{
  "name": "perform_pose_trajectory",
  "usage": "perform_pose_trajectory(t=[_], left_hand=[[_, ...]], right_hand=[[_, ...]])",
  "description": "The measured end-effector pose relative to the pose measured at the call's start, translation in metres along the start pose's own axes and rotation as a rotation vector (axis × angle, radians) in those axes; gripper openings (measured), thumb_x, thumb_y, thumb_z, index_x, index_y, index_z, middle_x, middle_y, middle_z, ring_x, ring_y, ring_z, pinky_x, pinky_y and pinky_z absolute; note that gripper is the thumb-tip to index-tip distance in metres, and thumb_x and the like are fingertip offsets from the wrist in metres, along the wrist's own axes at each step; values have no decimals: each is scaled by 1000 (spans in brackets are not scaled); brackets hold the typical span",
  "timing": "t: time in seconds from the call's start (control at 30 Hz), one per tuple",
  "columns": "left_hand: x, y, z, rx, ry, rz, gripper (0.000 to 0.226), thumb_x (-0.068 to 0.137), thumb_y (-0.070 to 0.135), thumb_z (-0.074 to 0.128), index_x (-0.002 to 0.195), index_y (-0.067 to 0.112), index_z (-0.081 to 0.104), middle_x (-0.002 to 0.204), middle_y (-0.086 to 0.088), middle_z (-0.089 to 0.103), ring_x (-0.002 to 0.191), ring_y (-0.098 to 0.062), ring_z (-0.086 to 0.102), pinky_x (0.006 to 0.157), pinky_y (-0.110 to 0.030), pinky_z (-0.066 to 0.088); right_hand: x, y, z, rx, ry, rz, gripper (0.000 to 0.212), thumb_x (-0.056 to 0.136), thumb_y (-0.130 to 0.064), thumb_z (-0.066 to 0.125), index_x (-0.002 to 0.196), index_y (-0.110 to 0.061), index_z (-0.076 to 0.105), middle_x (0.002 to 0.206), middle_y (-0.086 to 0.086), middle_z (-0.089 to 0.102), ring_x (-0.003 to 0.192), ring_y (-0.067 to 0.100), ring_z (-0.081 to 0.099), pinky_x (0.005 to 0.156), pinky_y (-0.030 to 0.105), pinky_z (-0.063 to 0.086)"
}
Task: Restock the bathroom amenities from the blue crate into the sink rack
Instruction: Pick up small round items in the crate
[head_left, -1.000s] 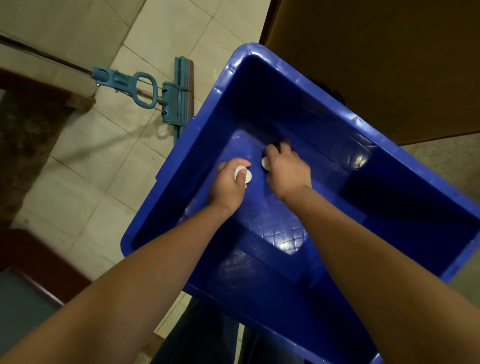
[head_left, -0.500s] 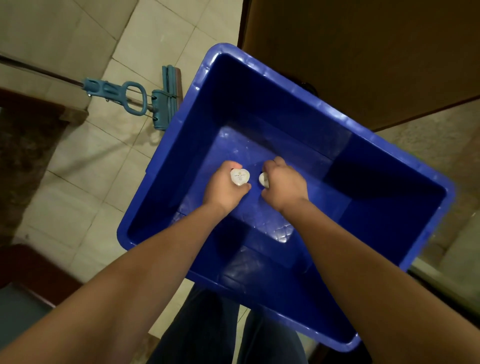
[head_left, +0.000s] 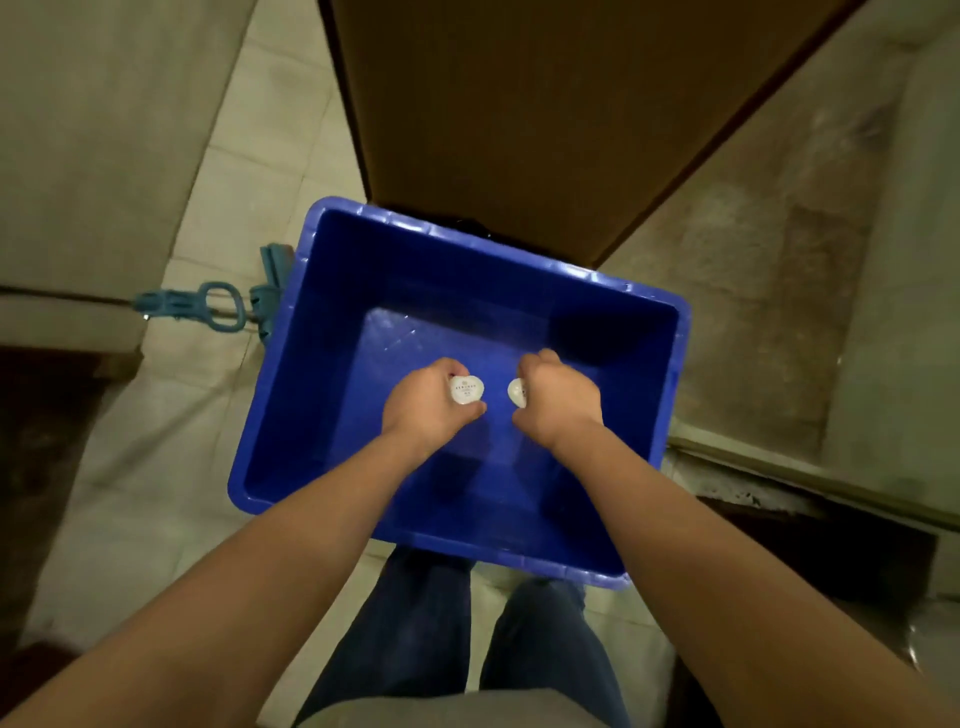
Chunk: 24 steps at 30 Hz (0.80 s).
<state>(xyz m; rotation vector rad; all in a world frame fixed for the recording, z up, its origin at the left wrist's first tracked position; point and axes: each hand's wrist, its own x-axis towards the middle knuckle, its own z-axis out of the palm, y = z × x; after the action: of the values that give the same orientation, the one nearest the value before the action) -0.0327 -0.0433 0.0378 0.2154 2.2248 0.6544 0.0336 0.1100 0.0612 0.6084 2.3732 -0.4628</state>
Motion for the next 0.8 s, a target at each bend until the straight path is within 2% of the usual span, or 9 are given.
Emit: perform_pose_trajectory(t=[0.07,0.13,0.23,0.37,0.53,0.7,0.8], left_hand=[[-8,12,-4,45,-18,49,29,74,35,77,97,32,59,91,11,66,82,-14,62,65,-30,51],[-19,27,-7,87,-38,123,27,74,31,76,96,31,61,100,11,64,85,-15,61,71,-33,52],[-37,50,-7,109,-57,223,26,77,27,75,98,32,60,111,12,53,89,-15,60,75,-34,52],[-64,83,6,176,-73,362,28,76,29,76,98,32,60,104,12,51,88,-14,59,73,-31,49],[-102,125,30,316,-94,527,31,75,40,77,101,30,63,102,11,53,86,-12,59,70,-28,47],[-145,163,57,447,-136,690,42,76,46,71,115,31,66,108,13,52,95,-11,59,73,-28,48],[-176,186,75,524,-164,799,38,75,45,67,111,33,67,106,15,52,92,-10,59,73,-29,51]], right_hand=[[-16,5,-9,37,30,35,36,80,-13,64,114,-14,52,113,4,50,83,24,50,60,31,37],[-37,12,-19,77,67,78,36,79,-13,65,112,-15,52,112,4,49,80,23,48,58,30,37],[-70,24,-29,125,127,126,34,79,-13,65,110,-15,52,110,4,49,79,24,48,59,31,36],[-112,48,-37,208,189,170,32,78,-14,65,107,-16,52,110,3,47,84,25,53,63,32,37],[-170,91,-42,293,313,273,37,77,-16,66,112,-18,55,116,-1,50,91,27,61,67,32,46],[-240,131,-34,324,431,402,35,76,-17,67,109,-16,55,112,2,48,89,28,60,63,31,38],[-286,150,-23,350,491,481,33,76,-18,67,107,-15,54,110,2,47,85,26,56,62,30,35]])
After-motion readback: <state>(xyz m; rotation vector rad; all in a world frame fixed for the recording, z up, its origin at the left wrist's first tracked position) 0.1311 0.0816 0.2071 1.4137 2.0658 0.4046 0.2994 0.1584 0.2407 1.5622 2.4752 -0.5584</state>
